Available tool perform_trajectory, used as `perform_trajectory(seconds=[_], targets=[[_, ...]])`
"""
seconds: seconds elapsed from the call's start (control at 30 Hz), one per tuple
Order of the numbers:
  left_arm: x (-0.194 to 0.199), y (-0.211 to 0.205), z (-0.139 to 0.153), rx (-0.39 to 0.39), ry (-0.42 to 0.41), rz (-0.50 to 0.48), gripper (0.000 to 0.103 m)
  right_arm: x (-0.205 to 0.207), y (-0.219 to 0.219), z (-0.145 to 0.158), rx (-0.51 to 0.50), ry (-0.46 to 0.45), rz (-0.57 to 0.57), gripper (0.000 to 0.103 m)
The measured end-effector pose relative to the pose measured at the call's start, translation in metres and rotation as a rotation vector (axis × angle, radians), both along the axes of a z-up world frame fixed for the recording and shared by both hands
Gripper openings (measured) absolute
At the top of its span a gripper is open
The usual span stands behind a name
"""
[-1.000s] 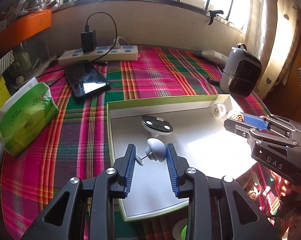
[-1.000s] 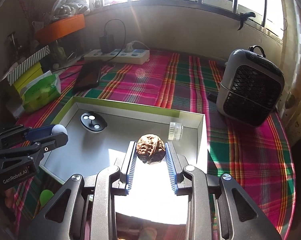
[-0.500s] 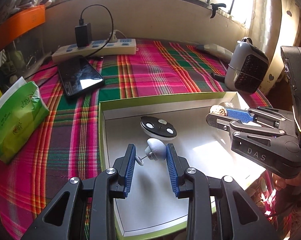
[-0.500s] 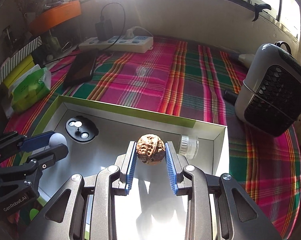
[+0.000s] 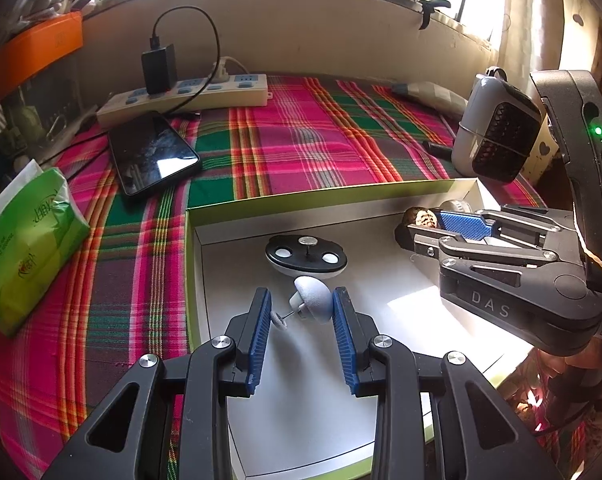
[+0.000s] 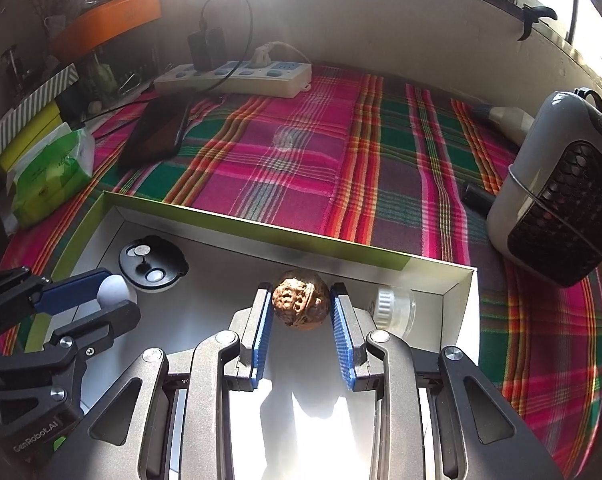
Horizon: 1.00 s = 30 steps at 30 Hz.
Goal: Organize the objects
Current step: 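Carry the white knob with the left gripper into the box while the right gripper carries the walnut there, then open the left gripper to set the knob down while the right gripper releases the walnut in the box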
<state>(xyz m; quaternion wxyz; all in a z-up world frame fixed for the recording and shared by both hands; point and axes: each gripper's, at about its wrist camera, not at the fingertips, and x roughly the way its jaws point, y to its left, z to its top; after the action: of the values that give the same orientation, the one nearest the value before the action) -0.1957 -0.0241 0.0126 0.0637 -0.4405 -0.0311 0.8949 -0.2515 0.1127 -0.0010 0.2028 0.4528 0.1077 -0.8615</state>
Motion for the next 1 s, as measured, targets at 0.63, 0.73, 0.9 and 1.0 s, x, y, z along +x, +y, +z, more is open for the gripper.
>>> perform_trajectory(seconds=[0.63,0.73,0.9,1.0], targets=[[-0.0016,0.0009,-0.0006,-0.009,0.0,0.0,0.03,-0.0037,0.0016,-0.0001,-0.007,-0.013,-0.026,0.03],[-0.0013,0.0008,-0.0006,-0.01,0.0,0.0,0.03,-0.0034,0.0016,0.0001,-0.013,-0.017,-0.027,0.038],[-0.001,0.0022,-0.0003,-0.01,-0.001,0.0,0.03,-0.0017,0.0021,0.0004,-0.019,-0.013,-0.031,0.041],[-0.0009,0.0021,0.0001,-0.005,0.0,-0.005,0.033,-0.0013,0.0032,0.0016,-0.029,-0.013,-0.037,0.042]])
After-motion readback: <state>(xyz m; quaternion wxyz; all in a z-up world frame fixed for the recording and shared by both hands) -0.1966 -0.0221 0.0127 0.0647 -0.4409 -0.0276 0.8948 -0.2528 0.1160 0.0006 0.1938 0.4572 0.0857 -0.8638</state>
